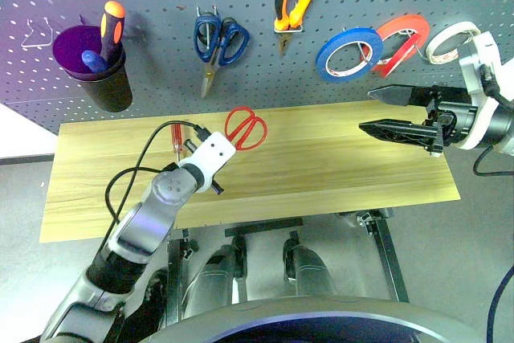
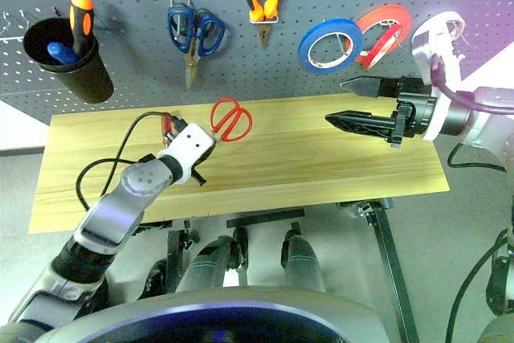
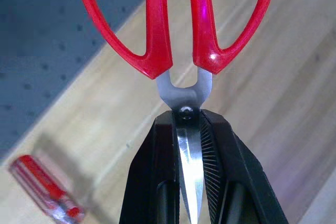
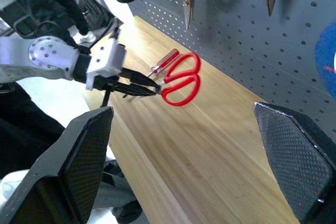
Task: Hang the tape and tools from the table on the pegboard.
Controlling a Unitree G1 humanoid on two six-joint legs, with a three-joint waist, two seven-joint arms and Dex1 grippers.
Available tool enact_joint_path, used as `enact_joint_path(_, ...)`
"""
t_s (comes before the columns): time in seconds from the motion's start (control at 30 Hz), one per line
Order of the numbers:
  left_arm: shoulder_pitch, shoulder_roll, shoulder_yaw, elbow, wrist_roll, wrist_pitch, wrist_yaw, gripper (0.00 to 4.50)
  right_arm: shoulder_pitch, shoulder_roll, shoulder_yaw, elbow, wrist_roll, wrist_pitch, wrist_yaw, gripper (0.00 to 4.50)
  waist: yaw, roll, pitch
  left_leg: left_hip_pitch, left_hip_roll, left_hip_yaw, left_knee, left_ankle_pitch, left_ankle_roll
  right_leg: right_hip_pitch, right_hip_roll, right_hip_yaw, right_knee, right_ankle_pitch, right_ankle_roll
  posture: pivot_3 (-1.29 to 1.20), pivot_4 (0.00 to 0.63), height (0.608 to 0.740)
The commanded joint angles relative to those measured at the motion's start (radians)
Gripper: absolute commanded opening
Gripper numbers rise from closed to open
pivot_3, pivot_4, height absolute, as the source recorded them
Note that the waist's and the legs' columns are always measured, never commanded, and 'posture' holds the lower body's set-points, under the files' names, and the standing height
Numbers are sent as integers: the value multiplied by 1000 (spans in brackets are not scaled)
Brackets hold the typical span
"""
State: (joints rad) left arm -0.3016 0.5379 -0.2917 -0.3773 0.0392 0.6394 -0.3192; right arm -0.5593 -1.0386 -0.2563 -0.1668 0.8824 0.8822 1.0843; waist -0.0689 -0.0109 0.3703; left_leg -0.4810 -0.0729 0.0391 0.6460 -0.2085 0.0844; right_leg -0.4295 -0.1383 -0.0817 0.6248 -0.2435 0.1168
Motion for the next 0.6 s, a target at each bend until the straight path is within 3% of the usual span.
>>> enact_joint_path(0.03,53,9,79,-87,8,-157,-1,245,9,-9,-23,10,-11,-51,63,4500,1,0,0,0,0,0,0,0,0,0,0,0,0,0,0,-233,361,723)
enact_joint_path(0.2,128,41,132,-96,89,-433,30,245,-4,1,-29,69,-27,-94,110,4500,1,0,0,0,0,1,0,0,0,0,0,0,0,0,0,-217,356,723)
enact_joint_path(0.43,188,33,221,-84,109,-614,49,245,16,1,-19,105,-80,-169,165,4500,1,0,0,0,0,3,0,0,0,-1,-2,-1,1,1,0,-208,351,723)
enact_joint_path(0.6,246,23,279,-98,130,-714,66,245,36,-7,-63,129,-28,-153,241,4500,3,0,0,0,0,6,0,-1,1,-2,-4,-2,1,2,1,-204,351,723)
